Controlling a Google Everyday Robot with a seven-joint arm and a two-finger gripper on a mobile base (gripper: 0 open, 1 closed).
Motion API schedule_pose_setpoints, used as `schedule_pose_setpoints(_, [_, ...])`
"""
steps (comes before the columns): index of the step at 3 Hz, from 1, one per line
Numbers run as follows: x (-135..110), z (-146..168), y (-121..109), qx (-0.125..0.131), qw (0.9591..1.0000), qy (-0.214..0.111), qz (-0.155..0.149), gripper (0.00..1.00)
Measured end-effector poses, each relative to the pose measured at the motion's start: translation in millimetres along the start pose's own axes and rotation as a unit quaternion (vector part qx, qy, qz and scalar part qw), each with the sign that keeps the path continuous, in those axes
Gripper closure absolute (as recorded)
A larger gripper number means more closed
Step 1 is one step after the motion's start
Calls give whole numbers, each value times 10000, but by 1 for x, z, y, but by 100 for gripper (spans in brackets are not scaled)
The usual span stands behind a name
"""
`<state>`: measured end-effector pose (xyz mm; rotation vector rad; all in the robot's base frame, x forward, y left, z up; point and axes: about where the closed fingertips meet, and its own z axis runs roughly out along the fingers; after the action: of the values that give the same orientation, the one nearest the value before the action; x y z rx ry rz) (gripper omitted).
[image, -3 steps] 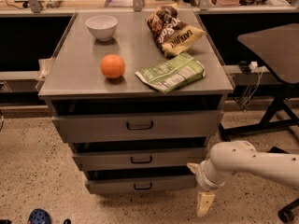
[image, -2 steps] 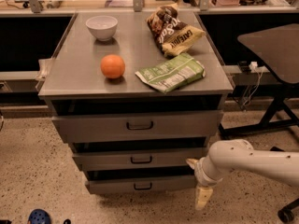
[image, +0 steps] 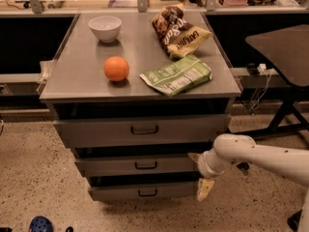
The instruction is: Open middle drawer
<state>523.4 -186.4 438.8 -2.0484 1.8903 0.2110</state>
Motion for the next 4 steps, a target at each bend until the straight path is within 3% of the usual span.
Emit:
schedule_pose_setpoints(2, [3,21,-41,95,9996,-269,-62,0])
schedule_pose_setpoints(3, [-1,25,-46,17,9996,-276,-105,18])
schedule_pose_setpoints(4, [-6,25,-36,-113,9991,-357,-189,41])
